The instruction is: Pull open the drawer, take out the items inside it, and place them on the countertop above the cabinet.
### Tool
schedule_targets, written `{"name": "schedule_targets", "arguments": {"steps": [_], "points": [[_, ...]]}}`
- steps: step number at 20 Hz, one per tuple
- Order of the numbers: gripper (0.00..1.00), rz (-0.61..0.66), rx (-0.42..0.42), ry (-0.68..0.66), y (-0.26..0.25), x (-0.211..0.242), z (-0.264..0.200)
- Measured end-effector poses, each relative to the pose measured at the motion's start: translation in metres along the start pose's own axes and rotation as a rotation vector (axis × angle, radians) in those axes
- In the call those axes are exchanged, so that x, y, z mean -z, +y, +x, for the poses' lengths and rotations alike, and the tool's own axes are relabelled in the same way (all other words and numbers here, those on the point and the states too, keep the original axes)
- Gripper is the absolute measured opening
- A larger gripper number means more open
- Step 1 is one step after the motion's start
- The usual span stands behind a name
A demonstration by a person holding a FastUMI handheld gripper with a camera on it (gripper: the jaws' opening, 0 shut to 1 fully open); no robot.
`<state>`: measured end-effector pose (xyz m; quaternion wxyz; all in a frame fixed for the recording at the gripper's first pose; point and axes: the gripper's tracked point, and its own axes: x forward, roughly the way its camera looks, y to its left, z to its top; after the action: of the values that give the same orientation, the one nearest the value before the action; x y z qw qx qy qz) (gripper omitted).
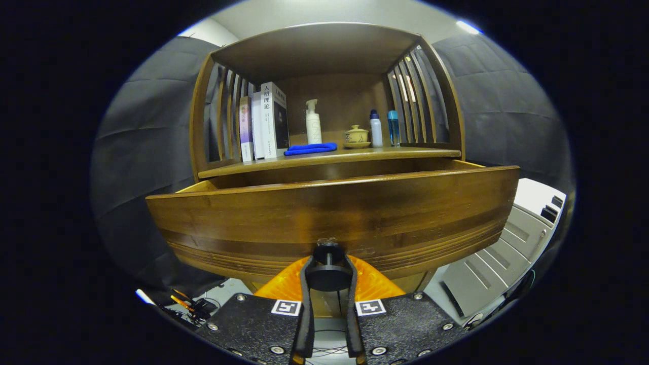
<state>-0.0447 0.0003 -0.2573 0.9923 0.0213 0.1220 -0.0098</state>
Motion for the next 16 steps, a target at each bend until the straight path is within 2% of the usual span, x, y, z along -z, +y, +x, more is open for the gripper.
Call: {"name": "schedule_targets", "arguments": {"steps": [14, 16], "points": [[0.25, 0.013, -0.009, 0.019, 0.002, 0.011, -0.033], [0.28, 0.022, -0.011, 0.009, 0.002, 0.010, -0.033]]}}
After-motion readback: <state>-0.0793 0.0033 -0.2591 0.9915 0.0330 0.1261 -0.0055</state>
